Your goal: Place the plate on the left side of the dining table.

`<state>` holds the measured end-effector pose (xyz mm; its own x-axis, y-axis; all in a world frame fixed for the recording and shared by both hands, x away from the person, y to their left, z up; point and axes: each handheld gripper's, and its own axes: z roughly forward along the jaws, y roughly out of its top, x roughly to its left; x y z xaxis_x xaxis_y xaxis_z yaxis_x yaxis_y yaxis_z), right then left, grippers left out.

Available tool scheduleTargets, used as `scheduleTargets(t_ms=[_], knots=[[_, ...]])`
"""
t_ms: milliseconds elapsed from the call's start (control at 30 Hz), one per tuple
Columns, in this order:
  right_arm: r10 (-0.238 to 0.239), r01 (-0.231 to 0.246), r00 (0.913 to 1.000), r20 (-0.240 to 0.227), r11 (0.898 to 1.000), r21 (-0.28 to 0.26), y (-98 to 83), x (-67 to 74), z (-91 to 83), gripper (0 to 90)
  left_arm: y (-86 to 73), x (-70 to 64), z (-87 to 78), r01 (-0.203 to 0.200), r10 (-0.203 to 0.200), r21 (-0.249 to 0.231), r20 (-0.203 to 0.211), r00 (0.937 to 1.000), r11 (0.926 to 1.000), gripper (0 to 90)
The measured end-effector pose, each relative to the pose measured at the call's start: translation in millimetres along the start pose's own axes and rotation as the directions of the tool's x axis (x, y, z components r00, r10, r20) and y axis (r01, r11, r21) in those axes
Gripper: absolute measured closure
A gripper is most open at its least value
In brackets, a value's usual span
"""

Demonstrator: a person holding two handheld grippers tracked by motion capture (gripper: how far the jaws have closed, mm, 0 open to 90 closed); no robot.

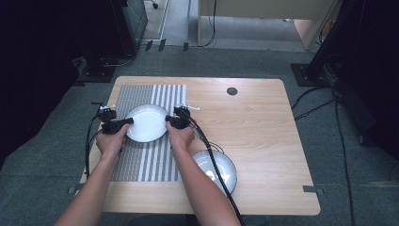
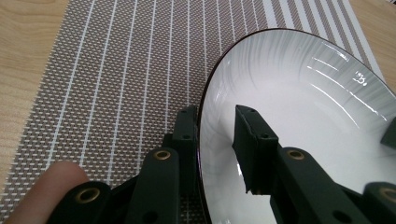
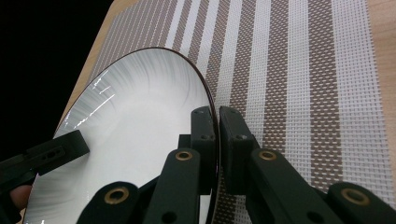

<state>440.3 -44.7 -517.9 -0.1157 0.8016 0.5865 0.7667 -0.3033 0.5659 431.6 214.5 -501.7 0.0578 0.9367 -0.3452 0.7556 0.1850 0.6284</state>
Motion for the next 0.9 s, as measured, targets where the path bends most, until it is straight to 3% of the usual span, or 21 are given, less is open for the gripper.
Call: scheduleTargets(t_ms=[233, 467, 533, 700, 900], knots=[[0.001, -0.001, 1.0, 0.007, 1.0, -0.001, -0.6, 1.9, -0.7, 85.4, -0.5, 0.4, 0.7, -0.009, 0.009, 0.0, -0.001, 1.0, 1.0, 70.3], [0.01, -0.01, 0.9999, -0.007, 1.0, 0.01, 0.6, 3.9, -1.7, 76.2, -1.1, -1.0, 0.4, -0.032, 0.032, -0.006, -0.015, 0.9994, 0.9995, 69.5], [-0.008, 0.008, 1.0, 0.006, 1.0, 0.015, 2.1, 6.7, -3.8, 72.3, -1.1, -3.2, -0.5, -0.048, 0.048, -0.016, -0.042, 0.998, 0.9987, 69.0], [-0.042, 0.042, 0.999, 0.016, 0.999, 0.004, 7.2, 11.5, -10.7, 65.1, -0.5, -1.8, -1.9, -0.052, 0.051, -0.024, -0.047, 0.9976, 0.9983, 54.9], [-0.134, 0.136, 0.9895, 0.055, 0.99, -0.043, 13.1, 12.4, -21.1, 53.4, 1.6, -1.2, -10.7, -0.066, 0.065, -0.005, -0.061, 0.996, 0.9978, 34.1]])
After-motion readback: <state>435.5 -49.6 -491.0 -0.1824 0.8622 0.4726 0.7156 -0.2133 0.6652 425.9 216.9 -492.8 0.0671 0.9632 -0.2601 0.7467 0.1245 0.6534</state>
